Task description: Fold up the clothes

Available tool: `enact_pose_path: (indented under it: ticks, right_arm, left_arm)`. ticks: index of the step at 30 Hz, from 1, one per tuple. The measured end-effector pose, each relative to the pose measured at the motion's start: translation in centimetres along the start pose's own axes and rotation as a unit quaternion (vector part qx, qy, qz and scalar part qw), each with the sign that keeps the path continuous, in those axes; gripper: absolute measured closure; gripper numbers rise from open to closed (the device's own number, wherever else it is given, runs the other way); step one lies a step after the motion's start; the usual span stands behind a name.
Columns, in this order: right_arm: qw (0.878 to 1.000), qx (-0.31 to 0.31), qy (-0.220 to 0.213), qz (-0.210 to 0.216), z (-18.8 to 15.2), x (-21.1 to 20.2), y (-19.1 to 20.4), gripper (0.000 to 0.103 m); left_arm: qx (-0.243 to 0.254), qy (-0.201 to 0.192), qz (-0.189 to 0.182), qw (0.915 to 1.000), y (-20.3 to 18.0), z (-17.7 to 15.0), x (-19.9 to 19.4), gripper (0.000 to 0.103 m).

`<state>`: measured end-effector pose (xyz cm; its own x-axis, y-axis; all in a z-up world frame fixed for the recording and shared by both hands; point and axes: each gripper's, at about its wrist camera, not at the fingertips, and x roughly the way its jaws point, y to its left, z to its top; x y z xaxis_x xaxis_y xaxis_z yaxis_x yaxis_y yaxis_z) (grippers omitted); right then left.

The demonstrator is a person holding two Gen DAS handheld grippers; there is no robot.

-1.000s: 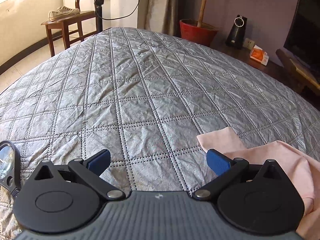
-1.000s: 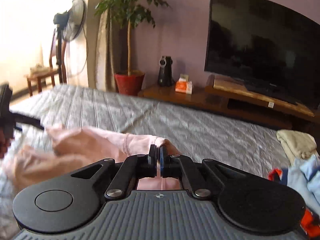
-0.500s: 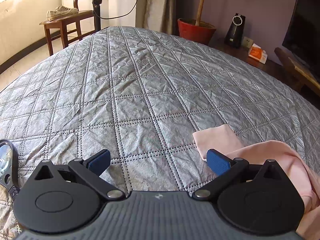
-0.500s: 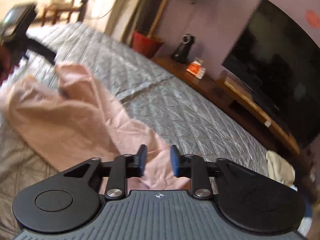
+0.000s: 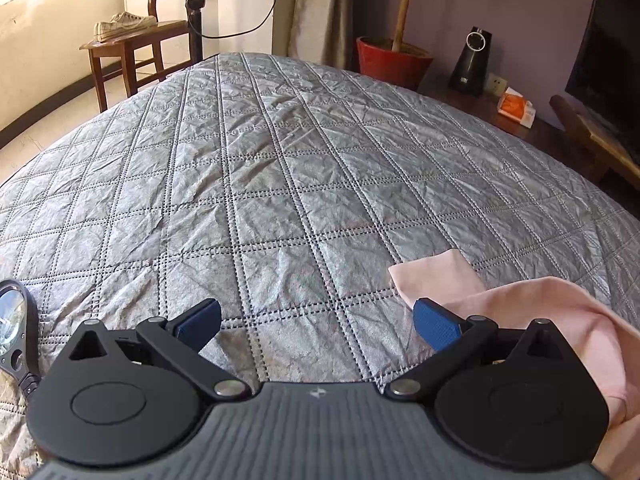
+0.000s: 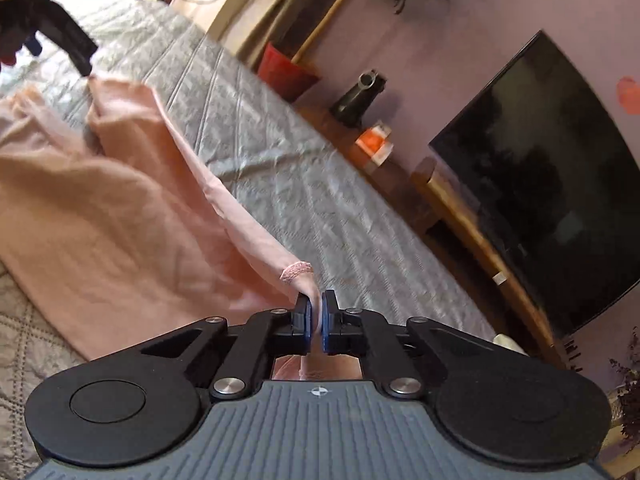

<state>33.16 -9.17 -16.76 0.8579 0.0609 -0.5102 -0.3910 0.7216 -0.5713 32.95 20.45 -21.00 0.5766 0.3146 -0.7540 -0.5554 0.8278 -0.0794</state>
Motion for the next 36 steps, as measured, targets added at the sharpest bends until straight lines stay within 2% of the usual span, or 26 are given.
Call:
enact_pose_path:
  ticks: [3,5,7,9,11,17,21,22,24,25,26,28,32,36]
  right_arm:
    - [0.998,0.012,-0.040,-0.040,-1.1,-3.5,-1.3,0.097]
    - [0.998,0.028,-0.046,-0.025,-2.8,-4.5,-1.8,0.097]
    - [1.000,0.014,-0.011,-0.017,-4.7,-3.8,-1.1,0.097]
    - [0.999,-0.003,0.046,-0.007,-6.6,-1.8,-0.1,0.097]
    - [0.996,0.004,0.084,0.002,-8.0,-0.1,0.0,0.096]
    - [0.995,-0.019,0.092,-0.045,-7.6,1.2,-0.3,0.093]
    - [0.989,-0.085,0.117,-0.032,-8.7,2.3,1.1,0.088]
    - [0.989,-0.085,0.122,-0.026,-8.6,2.3,1.2,0.085]
    - [0.992,-0.036,0.120,-0.021,-7.5,1.3,0.5,0.082]
    - [0.993,-0.013,0.117,-0.025,-7.1,0.5,0.1,0.074]
    - [0.993,0.003,0.115,-0.029,-6.7,-0.4,0.0,0.057]
    - [0.994,0.024,0.105,-0.033,-5.3,-1.9,-0.1,0.035]
    - [0.996,0.065,0.061,0.003,-0.8,-2.9,1.0,0.036]
    - [0.993,0.106,0.017,0.039,3.8,-3.9,2.1,0.038]
  left_arm:
    - [-0.001,0.000,-0.001,1.0000,0.0,0.0,0.0,0.001]
    - [0.005,-0.001,-0.001,1.0000,-0.2,-0.1,-0.1,0.001]
    - [0.005,-0.002,-0.002,1.0000,-0.3,-0.1,-0.2,0.001]
    - [0.007,-0.002,-0.002,1.0000,-0.3,-0.2,-0.2,0.001]
    - [0.011,-0.002,-0.001,0.9999,-0.4,-0.3,-0.2,0.001]
    - [0.006,-0.002,0.000,1.0000,-0.4,-0.2,0.0,0.001]
    - [0.019,-0.002,-0.003,0.9998,-0.7,-0.3,-0.1,0.001]
    - [0.018,-0.002,-0.003,0.9998,-0.6,-0.3,-0.1,0.001]
    - [0.011,0.000,-0.003,0.9999,-0.2,-0.2,0.0,0.001]
    - [0.009,0.001,-0.003,1.0000,0.0,-0.1,0.0,0.001]
    - [0.010,0.001,-0.002,1.0000,0.1,-0.1,0.0,0.001]
    - [0.011,0.000,-0.001,0.9999,0.2,0.0,-0.2,0.001]
    - [0.010,-0.004,0.002,0.9999,0.6,-0.1,-0.6,0.001]
    - [0.000,-0.009,0.006,0.9999,1.1,0.0,-0.9,0.001]
